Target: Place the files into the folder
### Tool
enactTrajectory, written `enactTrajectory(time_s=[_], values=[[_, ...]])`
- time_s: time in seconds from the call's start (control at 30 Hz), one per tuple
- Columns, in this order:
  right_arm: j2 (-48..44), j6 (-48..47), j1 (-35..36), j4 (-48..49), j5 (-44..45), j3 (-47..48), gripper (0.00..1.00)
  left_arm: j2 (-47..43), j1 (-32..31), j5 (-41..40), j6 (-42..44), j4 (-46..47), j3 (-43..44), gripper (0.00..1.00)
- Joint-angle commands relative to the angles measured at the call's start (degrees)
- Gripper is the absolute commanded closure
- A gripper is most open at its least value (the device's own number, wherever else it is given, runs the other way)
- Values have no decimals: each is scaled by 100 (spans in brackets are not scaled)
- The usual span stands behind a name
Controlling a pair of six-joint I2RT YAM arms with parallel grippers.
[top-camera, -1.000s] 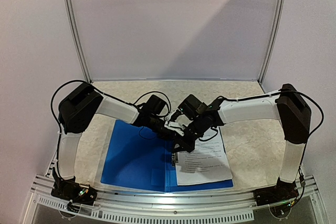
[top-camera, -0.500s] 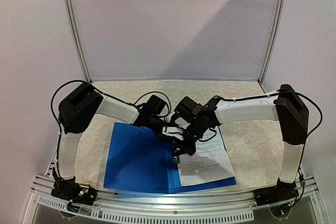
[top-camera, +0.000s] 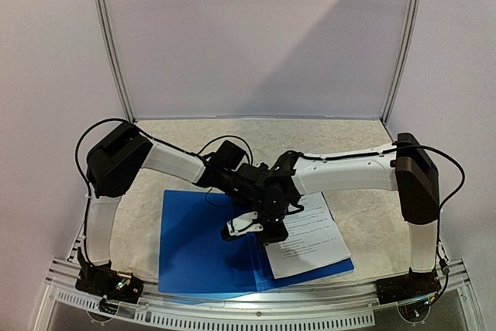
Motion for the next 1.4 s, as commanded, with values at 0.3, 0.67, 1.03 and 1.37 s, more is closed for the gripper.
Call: enactTrajectory(time_s=[0.3,0.67,1.03,1.37], values=[[434,-477,193,-692,528,-533,100,217,-35,-112,33,-95,-124,73],[571,-506,194,-514,346,-798,100,268,-35,-103,19,-95,-124,73],[304,-887,25,-187,-816,-1014,100,294,-35,-94,20,-95,-133,73],[23,-1282,-194,-210,-1202,-1140,100,252,-35,-103,44,-96,-168,74]])
